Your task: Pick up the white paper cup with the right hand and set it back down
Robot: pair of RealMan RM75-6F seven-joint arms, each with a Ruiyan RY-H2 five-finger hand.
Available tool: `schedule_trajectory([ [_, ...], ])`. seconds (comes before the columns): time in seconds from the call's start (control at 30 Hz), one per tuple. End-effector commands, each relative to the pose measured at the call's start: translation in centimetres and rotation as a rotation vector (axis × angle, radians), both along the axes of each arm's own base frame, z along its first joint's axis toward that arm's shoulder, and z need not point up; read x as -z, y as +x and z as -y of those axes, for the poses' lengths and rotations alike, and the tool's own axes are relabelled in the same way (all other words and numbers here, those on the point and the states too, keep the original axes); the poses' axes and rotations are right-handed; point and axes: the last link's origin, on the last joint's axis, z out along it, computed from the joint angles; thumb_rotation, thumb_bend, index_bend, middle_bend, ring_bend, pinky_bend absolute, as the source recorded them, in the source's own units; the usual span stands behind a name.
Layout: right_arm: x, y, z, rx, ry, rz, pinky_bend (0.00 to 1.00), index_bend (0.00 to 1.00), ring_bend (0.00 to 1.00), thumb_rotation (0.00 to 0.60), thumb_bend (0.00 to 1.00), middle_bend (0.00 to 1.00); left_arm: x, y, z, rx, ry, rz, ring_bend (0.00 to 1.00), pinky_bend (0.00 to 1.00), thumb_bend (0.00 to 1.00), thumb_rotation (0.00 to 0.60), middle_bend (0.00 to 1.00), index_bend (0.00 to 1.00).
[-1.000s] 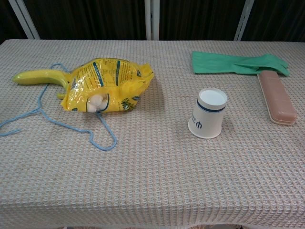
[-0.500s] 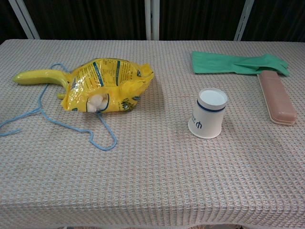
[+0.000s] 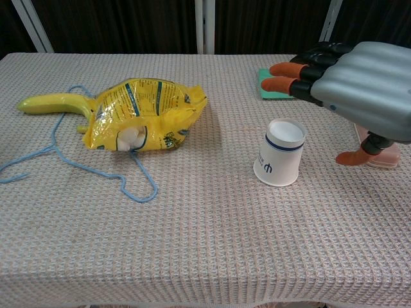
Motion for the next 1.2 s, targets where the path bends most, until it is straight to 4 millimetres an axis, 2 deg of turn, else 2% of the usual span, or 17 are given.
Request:
schedule_trajectory([
  [0.03, 2.7, 1.8, 0.9, -0.035, 0.013, -0.054, 0.00, 0.00, 0.00, 0.600, 0.00, 0.00, 0.0, 0.0, 0.0, 0.000, -0.001, 0.001, 0.00, 0.01, 0.09, 0.600, 0.00, 0.03],
  [0.2, 3.9, 1.9, 1.4, -0.039, -0.021, -0.109, 0.00, 0.02, 0.00, 0.600, 0.01, 0.00, -0.1, 0.0, 0.0, 0.000, -0.001, 0.005, 0.00, 0.01, 0.09, 0.600, 0.00, 0.03],
  [0.3, 4.5, 1.8, 1.6, -0.032, -0.025, -0.129, 0.00, 0.09, 0.00, 0.600, 0.02, 0.00, -0.1, 0.0, 0.1, 0.003, -0.003, 0.008, 0.00, 0.01, 0.09, 0.600, 0.00, 0.03],
  [0.4, 4.9, 1.8, 1.8, -0.033, -0.027, -0.140, 0.00, 0.20, 0.00, 0.600, 0.03, 0.00, -0.1, 0.0, 0.1, 0.003, -0.003, 0.009, 0.00, 0.01, 0.09, 0.600, 0.00, 0.03],
  [0.53, 5.1, 1.7, 1.8, -0.031, -0.026, -0.149, 0.00, 0.40, 0.00, 0.600, 0.06, 0.00, 0.0, -0.1, 0.0, -0.001, -0.005, 0.006, 0.00, 0.01, 0.09, 0.600, 0.00, 0.03],
  [0.8, 4.1, 1.9, 2.4, -0.029, -0.064, -0.078, 0.00, 0.56, 0.00, 0.600, 0.08, 0.00, 0.1, -0.1, 0.0, -0.006, -0.011, 0.004, 0.00, 0.01, 0.09, 0.600, 0.00, 0.03],
  [0.9, 3.1, 1.5, 3.4, 0.013, -0.069, 0.019, 0.00, 0.58, 0.00, 0.600, 0.09, 0.00, 0.1, -0.1, 0.0, -0.007, -0.014, 0.004, 0.00, 0.01, 0.09, 0.600, 0.00, 0.03],
  [1.0, 2.1, 0.5, 4.9, 0.145, -0.019, 0.283, 0.00, 0.58, 0.00, 0.600, 0.09, 0.00, 0.2, -0.2, 0.0, -0.009, -0.015, 0.005, 0.00, 0.01, 0.09, 0.600, 0.00, 0.03],
  [1.13, 1.4, -2.3, 6.7, 0.407, 0.110, 0.735, 0.00, 0.59, 0.00, 0.600, 0.13, 0.02, 0.3, -0.3, -0.2, -0.012, -0.022, 0.001, 0.00, 0.01, 0.09, 0.600, 0.00, 0.03],
  [1.2, 1.1, -3.7, 7.7, 0.466, 0.131, 0.855, 0.00, 0.59, 0.00, 0.600, 0.14, 0.02, 0.4, -0.2, -0.2, -0.011, -0.028, 0.002, 0.00, 0.01, 0.09, 0.600, 0.00, 0.03],
])
